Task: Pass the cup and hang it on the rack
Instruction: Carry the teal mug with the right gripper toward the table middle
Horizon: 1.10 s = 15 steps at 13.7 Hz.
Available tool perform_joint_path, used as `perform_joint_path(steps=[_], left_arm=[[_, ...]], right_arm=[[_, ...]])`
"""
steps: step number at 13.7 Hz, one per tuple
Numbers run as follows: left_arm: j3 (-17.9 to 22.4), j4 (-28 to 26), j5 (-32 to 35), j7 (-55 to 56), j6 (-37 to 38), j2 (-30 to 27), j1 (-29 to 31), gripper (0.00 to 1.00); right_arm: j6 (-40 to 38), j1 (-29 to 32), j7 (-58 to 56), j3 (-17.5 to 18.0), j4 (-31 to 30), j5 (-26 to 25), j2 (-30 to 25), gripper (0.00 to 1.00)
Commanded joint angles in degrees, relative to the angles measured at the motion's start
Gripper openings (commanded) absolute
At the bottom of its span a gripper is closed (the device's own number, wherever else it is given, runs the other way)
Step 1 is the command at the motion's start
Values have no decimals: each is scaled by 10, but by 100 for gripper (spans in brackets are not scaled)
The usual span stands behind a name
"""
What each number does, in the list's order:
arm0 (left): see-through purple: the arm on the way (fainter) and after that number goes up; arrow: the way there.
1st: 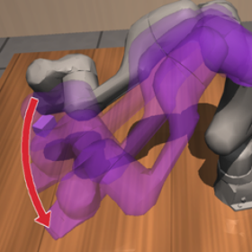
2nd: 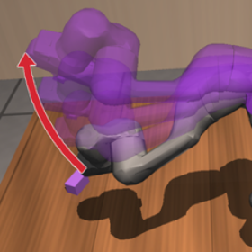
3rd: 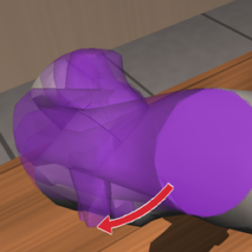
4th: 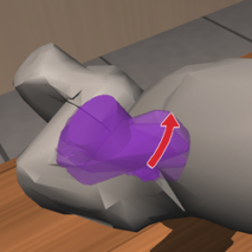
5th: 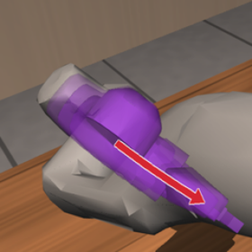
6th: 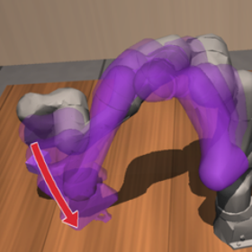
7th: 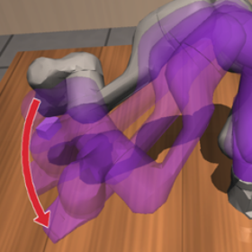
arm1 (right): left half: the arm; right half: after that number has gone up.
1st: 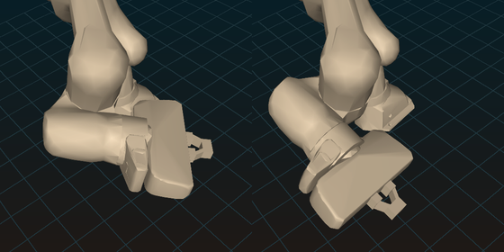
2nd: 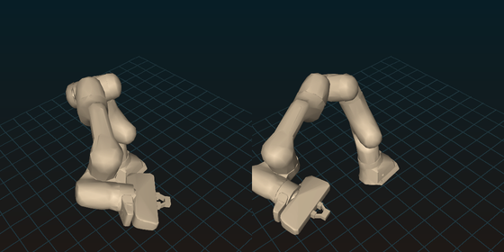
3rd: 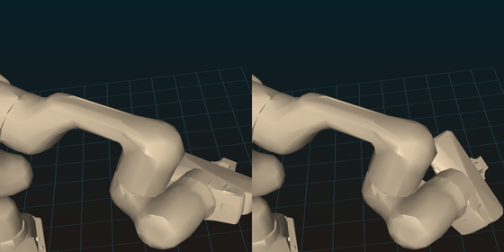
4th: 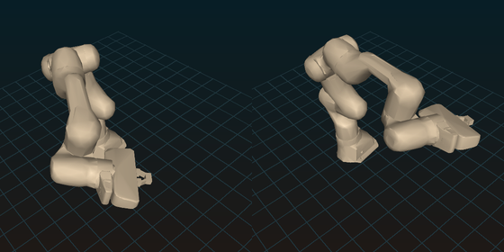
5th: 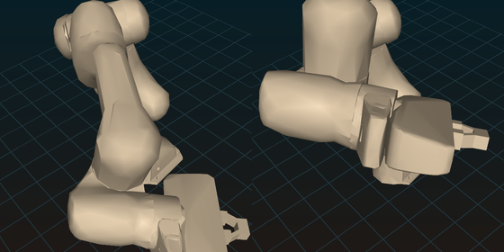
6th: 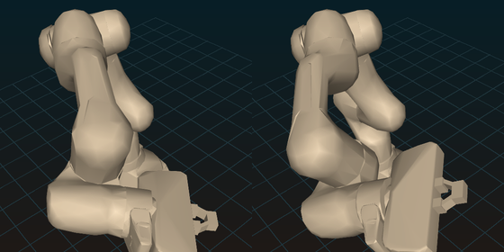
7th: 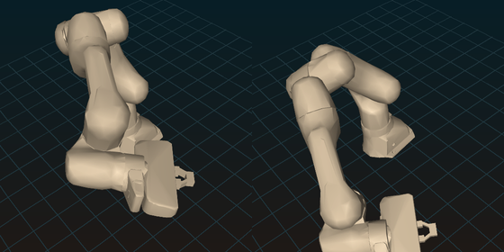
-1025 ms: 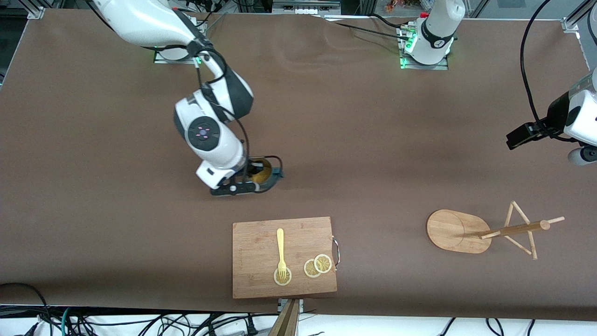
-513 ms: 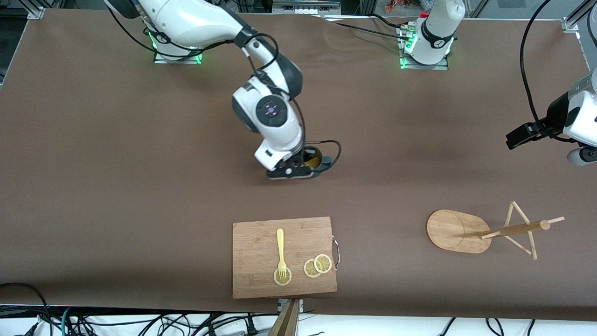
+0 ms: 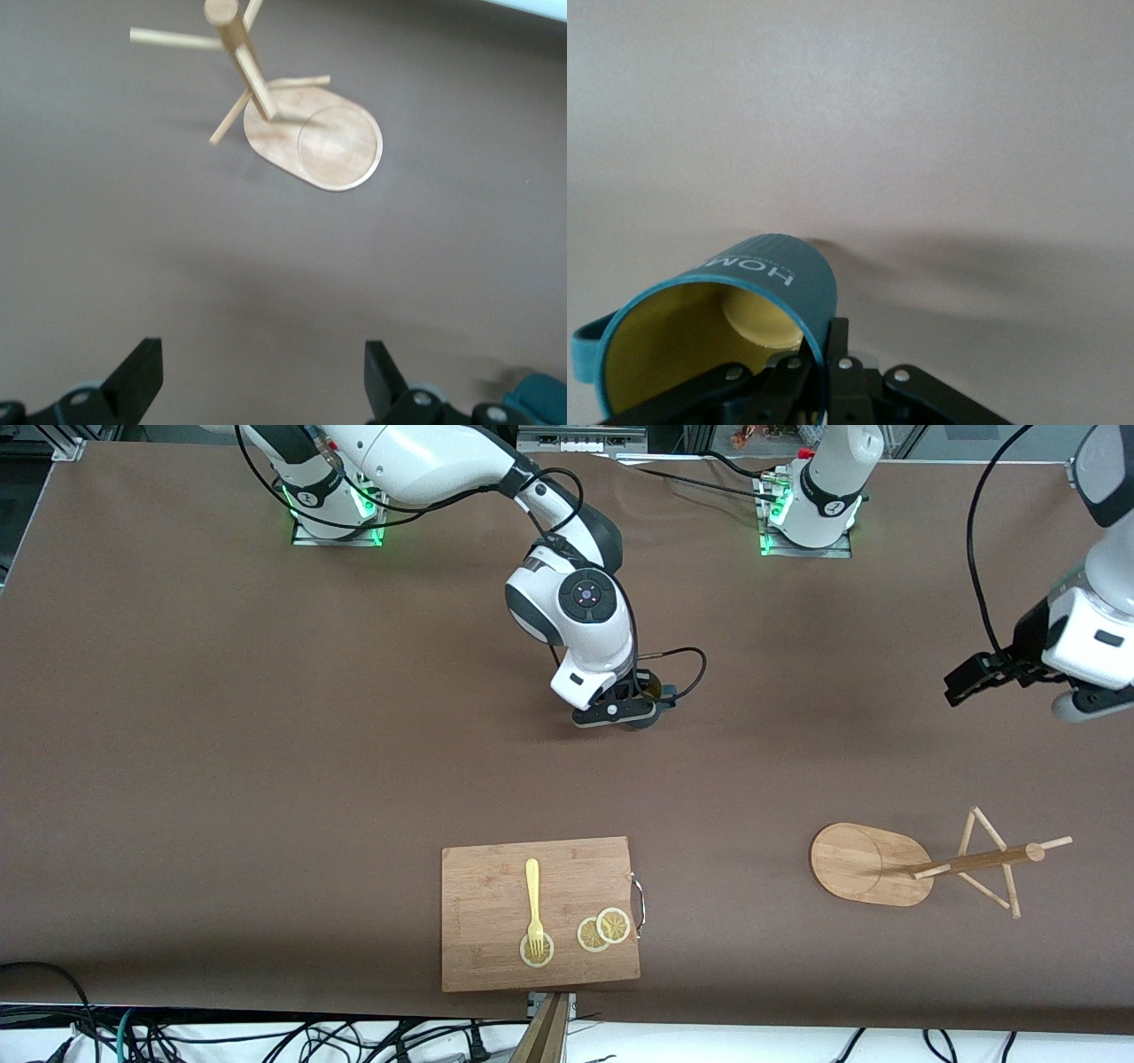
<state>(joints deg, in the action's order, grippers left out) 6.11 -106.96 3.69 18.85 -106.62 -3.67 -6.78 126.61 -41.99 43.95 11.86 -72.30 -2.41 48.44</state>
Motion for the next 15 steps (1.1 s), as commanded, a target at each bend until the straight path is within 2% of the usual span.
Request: perform_joint_path(steps=[1, 3, 5, 6, 7, 8, 10, 12, 14, 15], left_arm=[[-6, -194, 5, -6, -100, -125, 12, 100], [-7, -253, 5, -6, -141, -133, 12, 100], [-14, -276, 5, -5, -147, -126, 12, 100], [-14, -288, 5, -5, -141, -126, 12, 100], [-14, -288, 5, -5, -125, -124, 12, 100], [-14, -288, 5, -5, -107, -115, 12, 100], [-18, -287, 5, -5, -83, -90, 10, 100], [-43, -287, 5, -5, -81, -84, 10, 100], [-81, -287, 8, -6, -82, -70, 11, 100], [-82, -287, 8, -15, -84, -61, 11, 100]], right_arm=[[13, -13, 6, -6, 29, -1, 31, 0], [28, -25, 31, -7, 43, -2, 52, 0], [28, -26, 32, -8, 45, -3, 55, 0], [25, -26, 30, -12, 45, -3, 54, 21], [22, -27, 26, -17, 45, -11, 53, 95], [15, -26, 25, -18, 48, -16, 49, 100], [-58, -21, 25, -18, 93, -15, 47, 100], [-119, -19, 24, -18, 129, -15, 46, 100], [-144, -6, 21, -15, 131, -13, 18, 100], [-165, 8, 19, -12, 130, -12, 3, 100]])
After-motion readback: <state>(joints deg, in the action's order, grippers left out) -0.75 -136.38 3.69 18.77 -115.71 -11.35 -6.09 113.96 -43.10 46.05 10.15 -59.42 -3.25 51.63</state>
